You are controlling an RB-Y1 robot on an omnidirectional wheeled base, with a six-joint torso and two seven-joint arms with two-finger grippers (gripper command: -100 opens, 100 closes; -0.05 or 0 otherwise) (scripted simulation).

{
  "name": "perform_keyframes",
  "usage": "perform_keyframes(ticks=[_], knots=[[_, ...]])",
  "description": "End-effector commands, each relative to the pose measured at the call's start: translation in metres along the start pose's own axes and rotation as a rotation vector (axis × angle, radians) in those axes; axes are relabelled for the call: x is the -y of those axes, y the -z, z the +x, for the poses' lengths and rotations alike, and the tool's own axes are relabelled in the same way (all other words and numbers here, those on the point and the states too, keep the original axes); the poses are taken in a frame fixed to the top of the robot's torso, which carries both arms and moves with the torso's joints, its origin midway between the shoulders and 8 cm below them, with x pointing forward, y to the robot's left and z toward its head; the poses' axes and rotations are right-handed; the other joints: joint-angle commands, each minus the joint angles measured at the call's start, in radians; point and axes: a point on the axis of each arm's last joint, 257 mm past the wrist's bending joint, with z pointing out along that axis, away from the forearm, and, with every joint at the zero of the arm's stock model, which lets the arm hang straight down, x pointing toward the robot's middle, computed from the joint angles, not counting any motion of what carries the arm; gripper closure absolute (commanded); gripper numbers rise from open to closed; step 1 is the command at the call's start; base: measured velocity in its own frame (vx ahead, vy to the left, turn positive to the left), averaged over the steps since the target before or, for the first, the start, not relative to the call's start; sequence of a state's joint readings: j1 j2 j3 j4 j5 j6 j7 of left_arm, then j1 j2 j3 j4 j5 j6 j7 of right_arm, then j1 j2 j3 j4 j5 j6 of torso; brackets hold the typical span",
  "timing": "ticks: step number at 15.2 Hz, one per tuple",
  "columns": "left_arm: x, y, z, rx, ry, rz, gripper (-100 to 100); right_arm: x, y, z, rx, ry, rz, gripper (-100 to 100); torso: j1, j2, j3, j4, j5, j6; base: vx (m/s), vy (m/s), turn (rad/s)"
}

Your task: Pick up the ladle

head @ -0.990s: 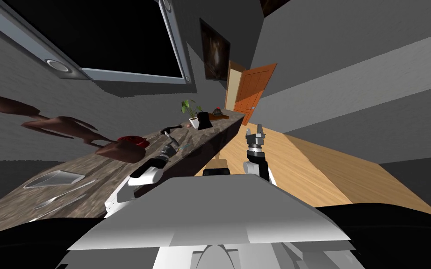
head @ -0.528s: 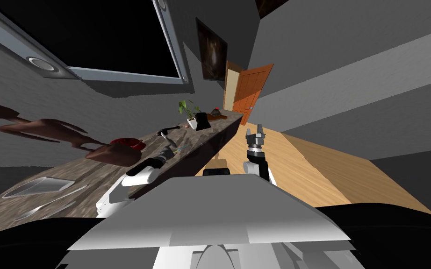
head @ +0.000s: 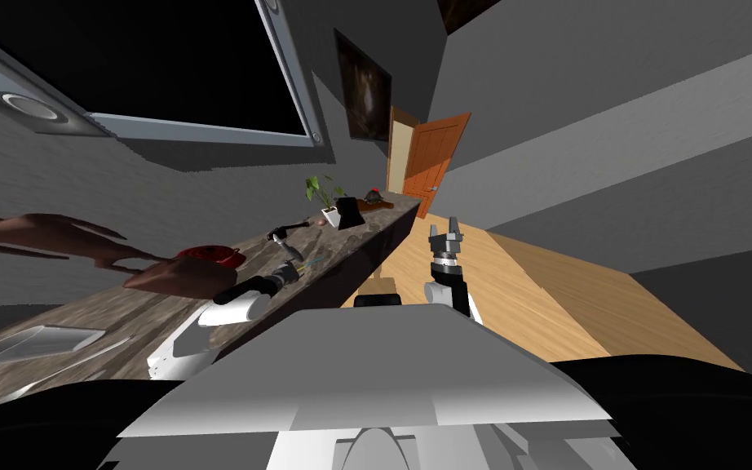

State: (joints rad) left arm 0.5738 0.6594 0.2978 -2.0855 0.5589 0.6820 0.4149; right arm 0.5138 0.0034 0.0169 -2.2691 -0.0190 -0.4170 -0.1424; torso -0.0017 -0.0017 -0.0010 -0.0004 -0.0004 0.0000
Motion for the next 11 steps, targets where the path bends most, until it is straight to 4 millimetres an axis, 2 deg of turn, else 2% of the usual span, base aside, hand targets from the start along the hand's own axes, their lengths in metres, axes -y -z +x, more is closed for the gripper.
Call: perform_keyframes(ticks=[1, 4, 7, 8, 10, 11], knots=[[-0.005, 0.002, -0.004, 0.012, 0.004, -0.025, -100, 0.0, 0.0, 0.0, 0.0, 0.0, 0.0, 0, 0.0, 0.0, 0.0, 0.0, 0.0, 0.0, 0.014, -0.011, -0.001], [-0.014, 0.006, -0.028, 0.059, 0.054, -0.108, -100, 0.0, 0.0, 0.0, 0.0, 0.0, 0.0, 0, 0.001, 0.0, 0.0, 0.0, 0.0, 0.0, 0.03, -0.019, -0.076], [-0.023, 0.007, -0.031, 0.075, 0.054, -0.142, -100, 0.0, 0.0, 0.0, 0.0, 0.0, 0.0, 0, 0.0, -0.001, 0.0, 0.0, 0.0, 0.0, 0.032, -0.02, -0.021], [-0.026, 0.01, -0.042, 0.097, 0.079, -0.177, -100, 0.0, 0.0, 0.0, 0.0, 0.0, 0.0, 0, 0.0, 0.0, 0.0, 0.0, 0.0, 0.0, 0.022, -0.02, -0.058], [-0.031, 0.011, -0.044, 0.107, 0.079, -0.197, -100, 0.0, 0.0, 0.0, 0.0, 0.0, 0.0, 0, 0.0, 0.0, 0.0, 0.0, 0.0, 0.0, 0.026, -0.017, -0.045], [-0.033, 0.014, -0.053, 0.127, 0.105, -0.227, -100, 0.0, 0.0, 0.0, 0.0, 0.0, 0.0, 0, 0.001, 0.0, 0.0, 0.0, 0.0, 0.0, 0.033, -0.018, -0.057]])
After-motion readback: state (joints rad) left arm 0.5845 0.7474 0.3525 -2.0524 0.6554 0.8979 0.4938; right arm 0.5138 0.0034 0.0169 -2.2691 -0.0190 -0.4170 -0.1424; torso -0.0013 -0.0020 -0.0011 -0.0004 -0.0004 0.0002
